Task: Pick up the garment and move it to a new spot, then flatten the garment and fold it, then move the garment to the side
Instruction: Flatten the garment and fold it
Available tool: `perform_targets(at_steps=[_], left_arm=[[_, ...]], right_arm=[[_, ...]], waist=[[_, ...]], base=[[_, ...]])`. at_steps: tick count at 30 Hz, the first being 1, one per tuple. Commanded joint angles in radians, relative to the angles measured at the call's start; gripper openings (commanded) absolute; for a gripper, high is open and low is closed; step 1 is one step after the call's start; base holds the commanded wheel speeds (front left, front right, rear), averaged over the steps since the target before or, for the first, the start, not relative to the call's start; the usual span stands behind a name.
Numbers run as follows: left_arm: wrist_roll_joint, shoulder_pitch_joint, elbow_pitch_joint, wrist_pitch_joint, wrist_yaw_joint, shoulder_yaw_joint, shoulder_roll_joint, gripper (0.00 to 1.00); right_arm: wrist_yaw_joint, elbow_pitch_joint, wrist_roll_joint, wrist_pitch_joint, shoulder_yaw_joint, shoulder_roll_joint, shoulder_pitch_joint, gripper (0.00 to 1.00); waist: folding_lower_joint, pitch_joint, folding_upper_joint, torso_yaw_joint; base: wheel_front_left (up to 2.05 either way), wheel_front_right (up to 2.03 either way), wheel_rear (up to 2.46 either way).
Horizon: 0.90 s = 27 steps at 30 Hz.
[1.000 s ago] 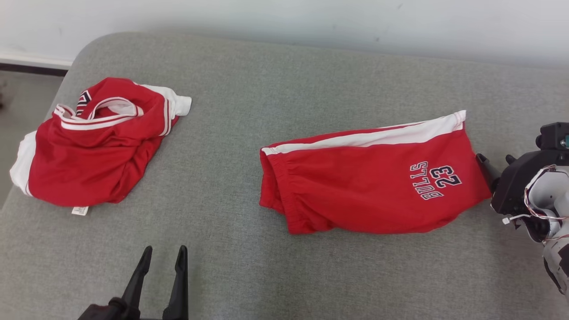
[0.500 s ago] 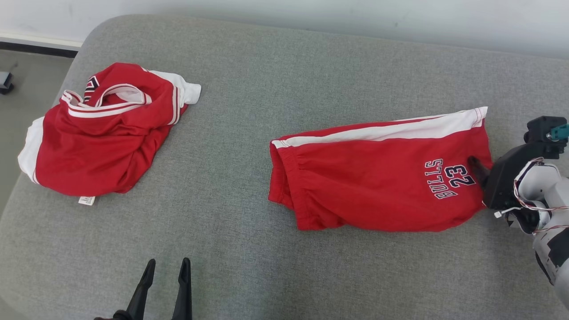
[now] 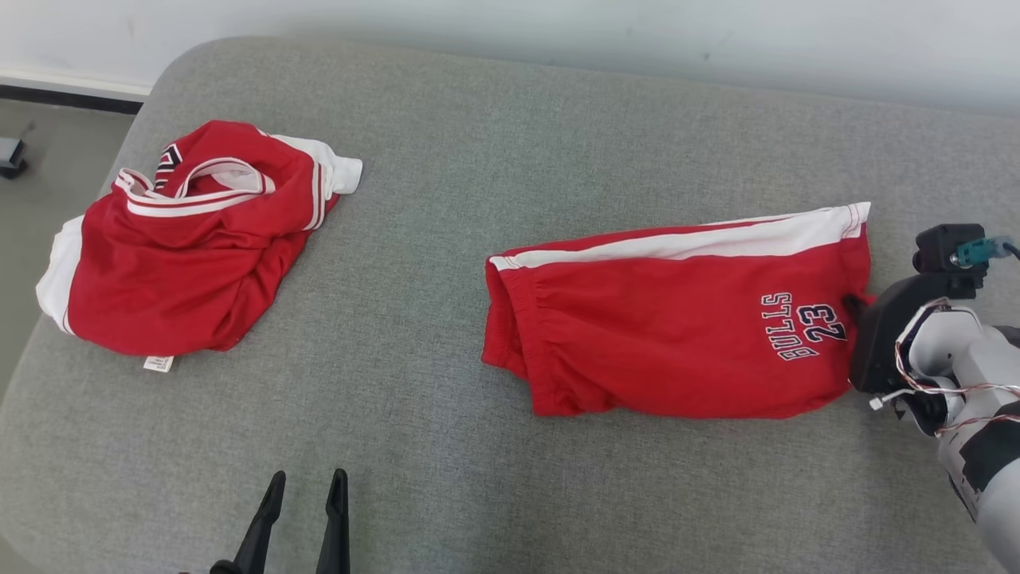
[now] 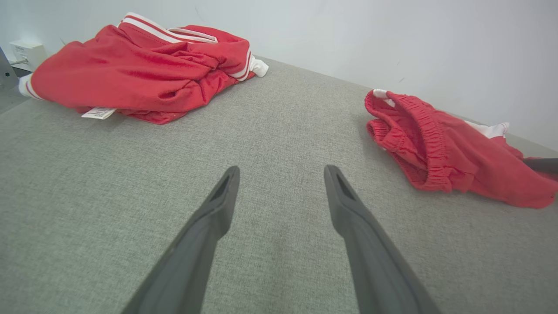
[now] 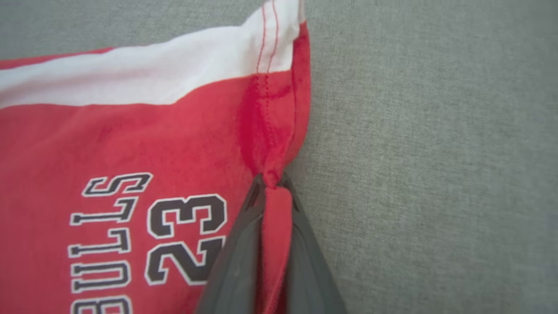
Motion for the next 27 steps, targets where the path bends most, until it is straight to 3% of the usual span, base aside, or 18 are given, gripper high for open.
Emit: perform_targets(at_steps=[1,13,27], left_arm=[[-0.003,0.011,0.001,-0.004,0.001,0.001,0.003,1.0],[-0.014,0.021,0.0,-0.004,0.0,-0.002,0.002,1.0],[-0.017,0.035,0.015,-0.004,0.0,-0.013,-0.004,1.0]], right_arm=[[-0.005,0.037,-0.016,0.0,0.001,-0.02,0.038,0.0],[-0.004,0.061,-0.127,-0.107,-0.027,-0.073,0.014,0.0],[-0.004,0.095,-0.22,-0.176,-0.096,-0.13,0.046,0.0]], waist=[[-0.0001,-0.008,0.0,-0.007],[-0.0001,-0.055,0.0,-0.075],[-0.0001,-0.095,0.0,-0.101]], base=[[0.0,0.0,0.0],[0.0,0.0,0.0],[0.0,0.0,0.0]])
